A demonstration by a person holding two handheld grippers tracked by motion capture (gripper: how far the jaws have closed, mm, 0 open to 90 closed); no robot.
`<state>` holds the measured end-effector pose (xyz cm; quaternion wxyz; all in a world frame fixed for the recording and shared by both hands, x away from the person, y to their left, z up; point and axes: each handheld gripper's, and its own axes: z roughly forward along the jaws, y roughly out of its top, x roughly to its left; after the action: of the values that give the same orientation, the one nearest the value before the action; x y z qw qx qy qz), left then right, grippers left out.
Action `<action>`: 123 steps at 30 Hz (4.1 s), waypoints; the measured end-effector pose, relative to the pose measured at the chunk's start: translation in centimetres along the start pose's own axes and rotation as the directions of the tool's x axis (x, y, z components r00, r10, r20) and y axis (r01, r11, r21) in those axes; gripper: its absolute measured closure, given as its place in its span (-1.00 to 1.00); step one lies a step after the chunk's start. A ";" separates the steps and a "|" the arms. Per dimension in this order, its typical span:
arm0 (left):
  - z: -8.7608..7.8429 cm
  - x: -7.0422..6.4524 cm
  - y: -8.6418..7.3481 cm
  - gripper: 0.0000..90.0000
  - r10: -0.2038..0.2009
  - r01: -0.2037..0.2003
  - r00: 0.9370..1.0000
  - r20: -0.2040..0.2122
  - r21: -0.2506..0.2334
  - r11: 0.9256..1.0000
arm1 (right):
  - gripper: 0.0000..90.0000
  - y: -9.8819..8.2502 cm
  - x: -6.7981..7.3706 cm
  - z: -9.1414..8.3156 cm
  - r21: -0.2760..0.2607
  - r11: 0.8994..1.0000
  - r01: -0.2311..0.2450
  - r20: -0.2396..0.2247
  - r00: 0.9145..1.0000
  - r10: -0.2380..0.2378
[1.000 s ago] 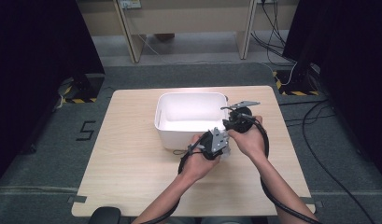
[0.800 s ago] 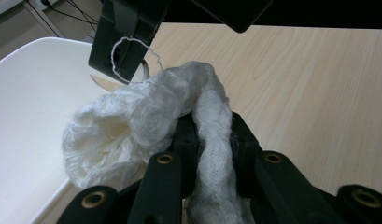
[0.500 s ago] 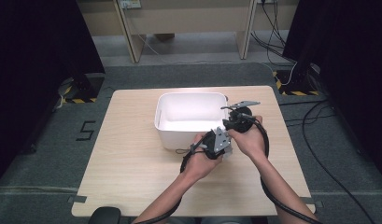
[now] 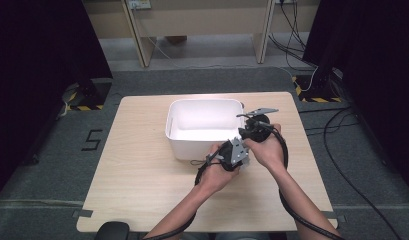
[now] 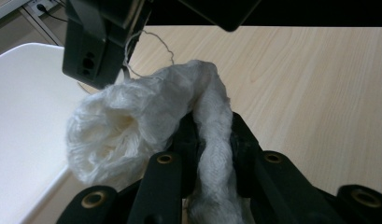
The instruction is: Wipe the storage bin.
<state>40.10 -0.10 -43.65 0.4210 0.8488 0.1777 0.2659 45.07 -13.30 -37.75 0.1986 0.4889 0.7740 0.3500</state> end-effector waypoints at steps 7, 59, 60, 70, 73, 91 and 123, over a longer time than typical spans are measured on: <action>0.6 -0.3 -0.6 0.72 -0.002 0.002 1.000 0.000 0.005 1.000 | 0.57 0.0 0.0 0.0 0.000 1.000 -0.001 -0.004 1.000 0.001; -4.2 0.4 -4.9 0.71 -0.103 0.104 0.995 -0.017 0.069 0.992 | 0.04 0.0 -0.3 0.2 -0.011 0.996 -0.083 -0.025 0.996 0.083; -4.7 0.6 -5.0 0.71 -0.109 0.110 0.994 -0.019 0.066 0.992 | 0.03 0.0 -0.3 0.2 -0.011 0.996 -0.087 -0.026 0.996 0.087; -10.1 2.8 -7.5 0.71 -0.179 0.183 0.979 -0.092 0.035 0.982 | 0.04 0.1 0.1 0.8 0.002 0.997 -0.083 -0.017 0.996 0.083; -12.0 3.6 -8.4 0.71 -0.204 0.208 0.972 -0.119 0.024 0.978 | 0.08 0.2 0.1 0.9 0.009 0.996 -0.086 -0.016 0.996 0.086; -18.2 7.4 -12.8 0.71 -0.307 0.321 0.902 -0.304 -0.004 0.947 | 0.35 0.2 0.5 1.1 0.033 0.998 -0.060 0.006 0.998 0.060; -16.5 10.7 -13.7 0.71 -0.314 0.341 0.895 -0.317 0.034 0.939 | 0.78 -1.0 -3.7 -3.9 0.023 1.000 0.009 -0.001 1.000 -0.009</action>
<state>37.64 23.77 -43.21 0.3889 0.7728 0.3930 0.3116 43.56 -18.26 -35.94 0.1941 0.4876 0.7803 0.3402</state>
